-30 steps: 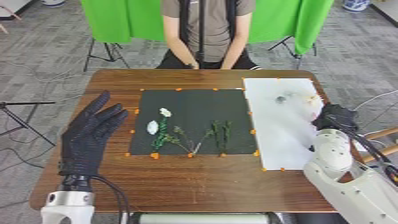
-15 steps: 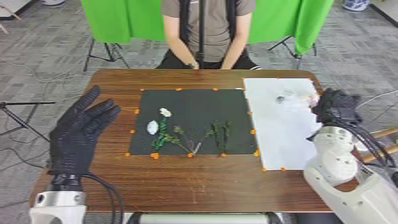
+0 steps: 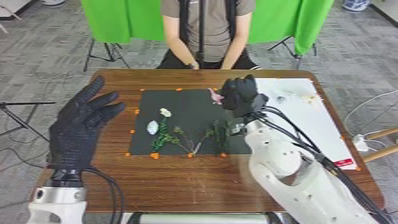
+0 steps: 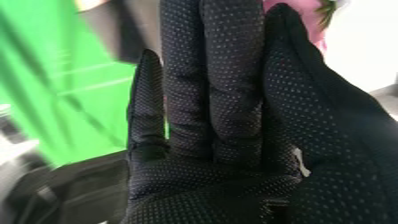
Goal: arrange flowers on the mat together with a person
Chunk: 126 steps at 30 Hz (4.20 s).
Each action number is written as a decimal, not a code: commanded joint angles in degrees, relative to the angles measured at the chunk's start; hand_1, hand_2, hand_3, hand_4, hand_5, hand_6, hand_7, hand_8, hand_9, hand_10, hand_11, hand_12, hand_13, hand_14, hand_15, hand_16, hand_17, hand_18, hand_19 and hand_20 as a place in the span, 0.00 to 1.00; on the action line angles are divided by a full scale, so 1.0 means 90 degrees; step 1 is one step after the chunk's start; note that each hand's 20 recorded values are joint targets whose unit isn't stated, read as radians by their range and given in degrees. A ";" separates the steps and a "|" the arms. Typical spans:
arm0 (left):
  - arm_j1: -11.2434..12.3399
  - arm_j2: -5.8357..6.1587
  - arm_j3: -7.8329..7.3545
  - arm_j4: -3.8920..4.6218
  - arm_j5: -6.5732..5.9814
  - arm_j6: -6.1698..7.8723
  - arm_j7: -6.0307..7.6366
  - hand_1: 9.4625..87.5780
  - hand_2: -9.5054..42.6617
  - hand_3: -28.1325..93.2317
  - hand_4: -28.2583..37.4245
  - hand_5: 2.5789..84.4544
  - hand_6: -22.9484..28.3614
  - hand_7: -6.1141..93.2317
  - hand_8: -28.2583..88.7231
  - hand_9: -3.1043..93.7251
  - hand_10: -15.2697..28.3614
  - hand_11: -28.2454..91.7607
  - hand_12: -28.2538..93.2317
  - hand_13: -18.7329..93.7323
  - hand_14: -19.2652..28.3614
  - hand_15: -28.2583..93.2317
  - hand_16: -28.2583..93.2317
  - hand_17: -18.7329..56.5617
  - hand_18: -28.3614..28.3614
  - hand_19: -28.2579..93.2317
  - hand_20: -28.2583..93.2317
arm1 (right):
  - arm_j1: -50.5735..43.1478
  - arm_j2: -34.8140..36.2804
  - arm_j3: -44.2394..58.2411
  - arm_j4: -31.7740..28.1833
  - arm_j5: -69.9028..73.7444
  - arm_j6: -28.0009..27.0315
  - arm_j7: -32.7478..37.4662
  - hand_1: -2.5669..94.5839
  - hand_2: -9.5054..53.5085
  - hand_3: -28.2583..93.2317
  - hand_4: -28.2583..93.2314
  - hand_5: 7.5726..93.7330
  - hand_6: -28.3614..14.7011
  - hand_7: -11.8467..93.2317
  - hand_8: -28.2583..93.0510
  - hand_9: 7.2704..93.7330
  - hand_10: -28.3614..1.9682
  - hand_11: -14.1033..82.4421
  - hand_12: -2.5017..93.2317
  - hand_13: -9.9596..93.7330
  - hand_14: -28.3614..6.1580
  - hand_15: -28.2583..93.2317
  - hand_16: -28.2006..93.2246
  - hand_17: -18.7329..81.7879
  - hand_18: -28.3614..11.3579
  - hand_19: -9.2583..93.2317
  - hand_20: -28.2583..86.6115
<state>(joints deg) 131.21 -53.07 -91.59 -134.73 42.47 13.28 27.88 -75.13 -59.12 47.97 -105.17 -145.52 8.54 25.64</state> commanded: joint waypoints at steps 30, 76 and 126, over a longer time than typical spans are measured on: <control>-0.0391 -0.0030 0.0053 0.0140 -0.0012 -0.0341 -0.0189 0.17 0.31 0.88 0.02 0.42 0.62 0.18 0.16 0.42 0.83 0.44 0.32 0.44 1.00 0.67 0.14 0.20 0.97 0.82 0.28 | 0.1542 -0.0862 -0.2466 0.1111 -0.0693 -0.0863 -0.0313 0.51 0.00 0.85 0.00 0.83 0.84 0.23 0.19 0.72 0.63 0.29 0.15 0.68 0.57 0.48 0.37 0.30 0.35 0.55 0.35; 0.0184 -0.0445 -0.0077 0.0168 -0.0011 0.0154 -0.0339 0.18 0.31 0.88 0.02 0.43 0.62 0.18 0.15 0.42 0.83 0.42 0.30 0.42 0.88 0.51 0.15 0.24 0.86 0.73 0.18 | -0.3046 -0.1926 0.4990 -0.1755 1.0442 -0.3082 0.0528 0.24 0.27 0.90 0.00 0.49 0.59 0.23 0.13 0.47 0.37 0.25 0.13 0.48 0.25 0.41 0.33 0.27 0.30 0.56 0.33; 0.0313 -0.0672 -0.0162 0.0319 -0.0057 0.0039 -0.0516 0.17 0.32 0.88 0.02 0.38 0.57 0.18 0.15 0.39 0.80 0.42 0.31 0.42 0.97 0.63 0.15 0.19 0.94 0.77 0.26 | -0.4321 -0.2059 0.5094 -0.2029 1.0203 -0.1885 -0.1660 0.15 0.38 0.92 0.00 0.29 0.63 0.21 0.13 0.39 0.39 0.21 0.13 0.47 0.20 0.38 0.38 0.24 0.26 0.50 0.37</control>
<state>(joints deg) 133.41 -58.52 -92.97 -131.99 42.15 13.92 23.30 -114.03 -76.61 93.87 -122.86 -53.76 -8.71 10.25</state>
